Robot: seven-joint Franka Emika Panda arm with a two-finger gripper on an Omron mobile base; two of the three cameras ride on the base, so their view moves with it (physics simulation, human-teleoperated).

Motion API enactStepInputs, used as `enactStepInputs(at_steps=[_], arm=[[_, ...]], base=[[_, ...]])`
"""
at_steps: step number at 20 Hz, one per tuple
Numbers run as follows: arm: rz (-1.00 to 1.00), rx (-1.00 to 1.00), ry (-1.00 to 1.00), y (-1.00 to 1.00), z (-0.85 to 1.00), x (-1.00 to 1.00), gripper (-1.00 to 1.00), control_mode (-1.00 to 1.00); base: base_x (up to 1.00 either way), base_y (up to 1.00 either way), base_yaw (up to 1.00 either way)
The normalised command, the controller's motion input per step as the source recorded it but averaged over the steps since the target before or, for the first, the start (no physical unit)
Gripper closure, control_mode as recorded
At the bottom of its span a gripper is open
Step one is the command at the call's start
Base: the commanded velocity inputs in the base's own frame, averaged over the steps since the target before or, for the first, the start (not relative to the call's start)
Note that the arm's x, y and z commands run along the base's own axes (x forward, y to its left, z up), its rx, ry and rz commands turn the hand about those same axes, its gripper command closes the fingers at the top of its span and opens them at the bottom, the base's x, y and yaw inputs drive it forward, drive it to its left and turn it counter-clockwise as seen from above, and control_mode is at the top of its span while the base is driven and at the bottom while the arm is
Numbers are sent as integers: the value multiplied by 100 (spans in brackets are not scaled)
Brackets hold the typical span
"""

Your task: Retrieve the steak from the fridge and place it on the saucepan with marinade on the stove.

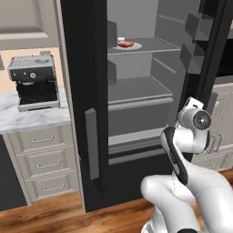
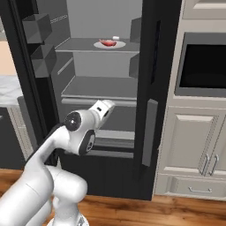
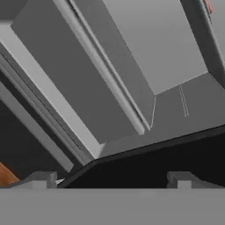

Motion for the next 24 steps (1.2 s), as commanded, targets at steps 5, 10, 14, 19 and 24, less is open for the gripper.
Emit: enactStepInputs(at_steps=[5, 10, 14, 19, 24], arm=[[-5, -18, 11, -26, 0, 30, -100, -100], [-9, -18, 1, -20, -8, 40, -100, -100], [-9, -17, 0, -9, -14, 59, -100, -100], [-12, -16, 0, -36, -9, 44, -100, -100], [-19, -14, 0, -34, -4, 26, -100, -100]], base=[[0, 0, 0], [0, 0, 0], [0, 0, 0], [0, 0, 0], [0, 0, 0]])
